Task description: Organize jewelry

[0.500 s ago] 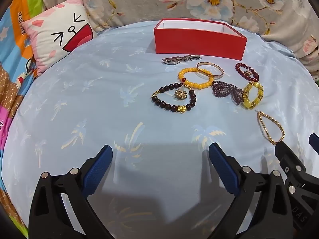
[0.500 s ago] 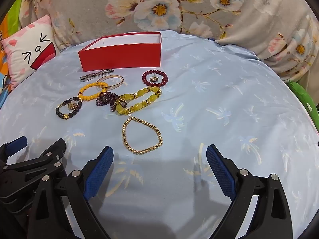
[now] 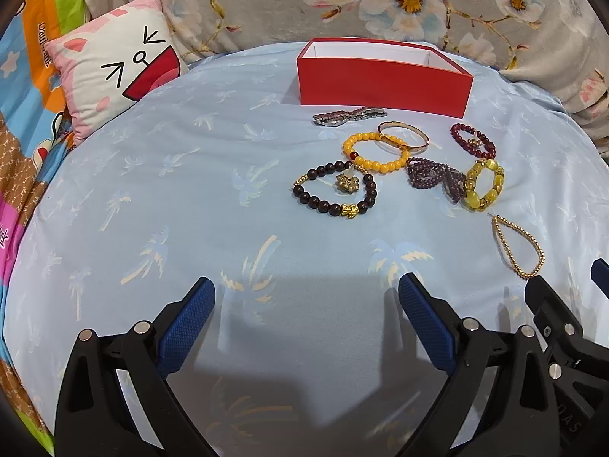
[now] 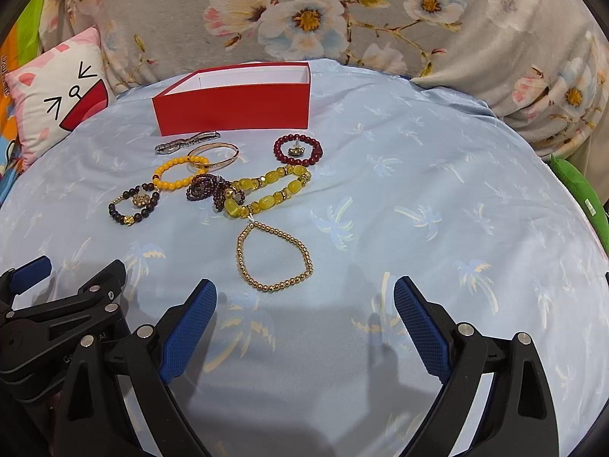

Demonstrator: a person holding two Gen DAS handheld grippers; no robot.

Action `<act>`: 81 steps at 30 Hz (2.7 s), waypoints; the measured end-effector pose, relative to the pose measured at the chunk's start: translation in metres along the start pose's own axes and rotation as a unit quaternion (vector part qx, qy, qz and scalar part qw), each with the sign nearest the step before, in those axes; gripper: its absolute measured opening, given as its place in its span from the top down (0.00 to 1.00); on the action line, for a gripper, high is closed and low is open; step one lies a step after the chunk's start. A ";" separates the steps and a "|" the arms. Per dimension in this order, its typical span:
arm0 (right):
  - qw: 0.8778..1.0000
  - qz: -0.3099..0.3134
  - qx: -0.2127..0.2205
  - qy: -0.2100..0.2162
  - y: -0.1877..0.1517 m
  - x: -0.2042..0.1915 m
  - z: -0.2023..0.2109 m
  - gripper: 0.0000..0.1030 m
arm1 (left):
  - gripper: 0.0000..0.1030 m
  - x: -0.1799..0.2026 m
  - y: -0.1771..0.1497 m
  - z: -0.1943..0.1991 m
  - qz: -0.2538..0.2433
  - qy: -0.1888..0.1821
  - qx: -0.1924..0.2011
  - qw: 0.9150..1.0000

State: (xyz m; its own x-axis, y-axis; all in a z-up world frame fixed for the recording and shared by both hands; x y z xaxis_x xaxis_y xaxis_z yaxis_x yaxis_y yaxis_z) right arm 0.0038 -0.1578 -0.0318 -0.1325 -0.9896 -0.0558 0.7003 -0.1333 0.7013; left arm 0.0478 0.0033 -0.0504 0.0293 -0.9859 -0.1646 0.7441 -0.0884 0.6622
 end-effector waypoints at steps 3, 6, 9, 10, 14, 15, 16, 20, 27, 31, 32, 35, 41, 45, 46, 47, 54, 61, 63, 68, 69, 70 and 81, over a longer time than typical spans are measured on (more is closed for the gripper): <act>1.000 0.001 0.000 -0.001 0.002 -0.001 0.001 0.12 | 0.10 -0.002 0.002 0.001 -0.001 0.002 0.000 1.000; 1.000 0.000 0.001 -0.001 0.002 0.000 0.001 0.12 | 0.10 0.000 0.001 0.004 -0.002 0.002 0.001 1.000; 1.000 0.000 -0.001 -0.001 0.002 -0.001 0.000 0.12 | 0.10 -0.001 0.001 0.004 -0.003 0.003 0.001 1.000; 1.000 0.001 0.000 -0.001 0.002 -0.001 0.001 0.12 | 0.10 -0.001 0.001 0.004 -0.002 0.004 0.002 1.000; 1.000 0.000 0.000 -0.002 0.002 0.000 0.000 0.12 | 0.10 -0.001 0.001 0.004 -0.003 0.006 0.001 1.000; 1.000 0.001 0.000 -0.001 0.002 0.000 0.001 0.12 | 0.10 -0.001 0.001 0.003 -0.003 0.006 0.000 1.000; 1.000 0.001 0.000 -0.001 0.002 0.000 0.001 0.12 | 0.10 -0.001 0.001 0.003 -0.004 0.007 0.000 1.000; 1.000 0.000 0.000 -0.001 0.003 0.002 0.000 0.12 | 0.10 0.000 0.001 0.002 -0.005 0.009 0.000 1.000; 1.000 -0.001 0.000 0.000 0.001 -0.001 0.000 0.12 | 0.11 0.002 -0.001 0.000 -0.007 0.010 -0.001 1.000; 1.000 0.000 -0.001 -0.001 0.001 -0.001 0.000 0.12 | 0.11 0.002 -0.001 0.000 -0.007 0.010 -0.001 1.000; 1.000 0.000 -0.001 -0.001 0.001 -0.001 0.000 0.12 | 0.11 0.002 -0.001 0.000 -0.007 0.010 -0.002 1.000; 1.000 -0.001 0.000 -0.001 0.001 -0.001 0.000 0.12 | 0.11 0.002 -0.001 0.000 -0.008 0.010 -0.001 1.000; 1.000 0.000 -0.001 -0.001 0.002 0.000 0.000 0.12 | 0.11 0.003 -0.002 0.000 -0.007 0.008 0.000 1.000; 1.000 0.000 0.000 -0.002 0.001 -0.001 0.000 0.12 | 0.11 0.003 -0.002 0.000 -0.006 0.007 0.000 1.000; 1.000 -0.001 0.000 -0.002 0.001 0.001 0.000 0.12 | 0.11 0.003 -0.002 0.000 -0.006 0.008 0.001 1.000; 1.000 -0.001 0.000 -0.002 0.000 0.001 -0.001 0.12 | 0.11 0.003 -0.002 0.000 -0.006 0.008 0.001 1.000; 1.000 -0.001 -0.001 -0.002 0.000 0.000 -0.001 0.12 | 0.12 0.004 -0.002 0.000 -0.007 0.008 0.000 1.000; 1.000 -0.005 0.001 -0.004 0.000 0.002 0.000 0.12 | 0.12 0.007 -0.003 0.001 -0.012 0.006 0.001 1.000; 1.000 -0.006 0.002 -0.004 0.000 0.004 0.000 0.12 | 0.12 0.008 -0.003 0.001 -0.013 0.007 0.001 1.000; 1.000 -0.006 0.000 -0.004 -0.001 0.005 0.000 0.12 | 0.12 0.008 -0.003 0.000 -0.015 0.008 -0.003 1.000; 1.000 -0.006 0.000 -0.004 0.000 0.004 0.000 0.12 | 0.12 0.008 -0.003 0.000 -0.016 0.008 -0.003 1.000; 1.000 -0.006 0.000 -0.003 0.000 0.006 0.000 0.12 | 0.12 0.009 -0.003 0.000 -0.016 0.009 -0.003 1.000; 1.000 -0.004 -0.001 0.001 0.000 0.003 0.000 0.12 | 0.12 0.008 -0.002 -0.001 -0.013 0.002 -0.008 1.000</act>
State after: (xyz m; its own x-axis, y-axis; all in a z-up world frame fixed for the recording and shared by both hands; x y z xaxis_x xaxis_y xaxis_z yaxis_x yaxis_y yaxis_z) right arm 0.0032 -0.1611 -0.0322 -0.1366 -0.9886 -0.0638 0.7012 -0.1420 0.6987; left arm 0.0476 -0.0039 -0.0536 0.0120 -0.9828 -0.1845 0.7556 -0.1119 0.6454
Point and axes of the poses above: each gripper's, at about its wrist camera, not at the fingertips, and z roughly against the way its jaws point, x to its right, y to its top, the point moved 7 cm from there along -z, roughly the way its jaws point, and after that the axes turned 8 degrees about y, right-handed, at the moved point
